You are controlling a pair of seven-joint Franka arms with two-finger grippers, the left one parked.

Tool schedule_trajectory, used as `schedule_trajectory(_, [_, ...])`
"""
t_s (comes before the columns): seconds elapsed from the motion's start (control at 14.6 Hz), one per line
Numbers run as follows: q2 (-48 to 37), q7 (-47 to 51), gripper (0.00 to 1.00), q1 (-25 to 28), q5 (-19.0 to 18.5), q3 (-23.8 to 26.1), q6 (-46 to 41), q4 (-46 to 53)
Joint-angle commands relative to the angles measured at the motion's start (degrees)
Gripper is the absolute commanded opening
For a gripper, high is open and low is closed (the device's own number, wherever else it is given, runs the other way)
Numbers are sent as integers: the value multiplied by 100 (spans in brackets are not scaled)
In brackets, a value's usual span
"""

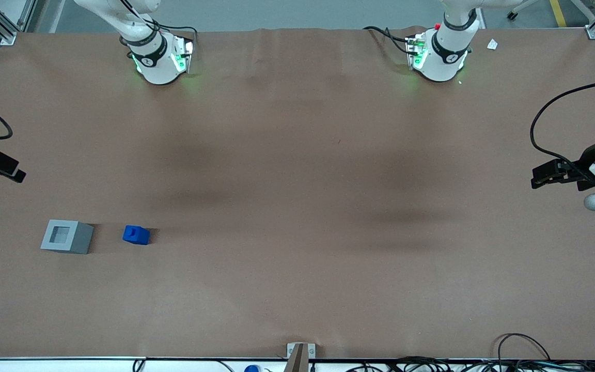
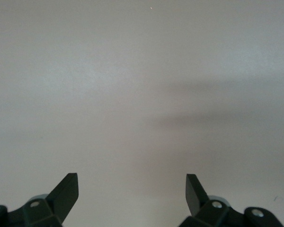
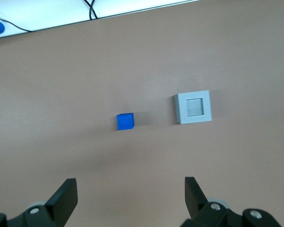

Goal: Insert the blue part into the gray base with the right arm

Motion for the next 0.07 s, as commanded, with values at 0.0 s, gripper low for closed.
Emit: schedule_trajectory(0.0, [-20, -81, 100, -32, -136, 82, -179, 49])
